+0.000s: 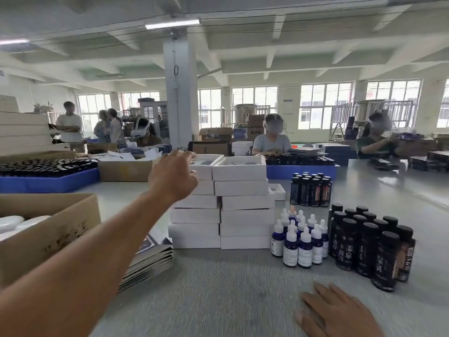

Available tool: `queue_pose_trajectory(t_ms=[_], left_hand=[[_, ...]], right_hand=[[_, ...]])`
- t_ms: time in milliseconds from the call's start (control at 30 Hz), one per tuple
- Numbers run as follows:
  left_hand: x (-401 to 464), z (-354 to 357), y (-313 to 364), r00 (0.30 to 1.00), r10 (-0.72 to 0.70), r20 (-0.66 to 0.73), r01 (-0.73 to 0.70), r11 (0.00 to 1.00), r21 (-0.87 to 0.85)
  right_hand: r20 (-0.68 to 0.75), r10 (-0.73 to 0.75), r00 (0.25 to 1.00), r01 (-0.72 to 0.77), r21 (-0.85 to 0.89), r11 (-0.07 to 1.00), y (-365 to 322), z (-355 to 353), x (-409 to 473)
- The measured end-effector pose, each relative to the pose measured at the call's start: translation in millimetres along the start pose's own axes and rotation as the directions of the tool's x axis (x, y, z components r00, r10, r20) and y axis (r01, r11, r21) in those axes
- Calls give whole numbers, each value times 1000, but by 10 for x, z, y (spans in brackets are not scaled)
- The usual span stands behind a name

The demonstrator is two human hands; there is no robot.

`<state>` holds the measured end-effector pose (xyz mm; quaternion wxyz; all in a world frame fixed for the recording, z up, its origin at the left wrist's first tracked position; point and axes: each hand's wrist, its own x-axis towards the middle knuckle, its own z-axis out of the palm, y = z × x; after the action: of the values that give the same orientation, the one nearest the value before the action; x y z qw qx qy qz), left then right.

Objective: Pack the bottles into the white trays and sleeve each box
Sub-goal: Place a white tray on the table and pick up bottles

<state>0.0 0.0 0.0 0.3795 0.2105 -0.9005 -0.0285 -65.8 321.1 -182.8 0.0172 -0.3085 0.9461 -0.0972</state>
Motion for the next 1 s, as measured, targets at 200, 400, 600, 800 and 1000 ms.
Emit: queue_pose_trajectory(t_ms=[200,400,600,800,1000], left_hand=[[256,84,-146,965,-29,259,-24,979,200],[404,130,-199,986,28,166,-56,984,169],[192,-69,-248,993,111,-38,-113,992,-57],[-758,-269,-291,963,84,-257,-144,964,-225],[-2006,-53,327,875,452,-174,-483,839,-249]], right_hand=[[-41,-14,999,12,-40,999,83,59,22],[-51,4,999,-5,-26,1000,99,91,41],[-29,4,1000,-5,-17,1000,136,103,-25],[-65,-42,997,40,-27,999,162,152,-48],[-97,-60,993,57,-34,998,137,121,-69]])
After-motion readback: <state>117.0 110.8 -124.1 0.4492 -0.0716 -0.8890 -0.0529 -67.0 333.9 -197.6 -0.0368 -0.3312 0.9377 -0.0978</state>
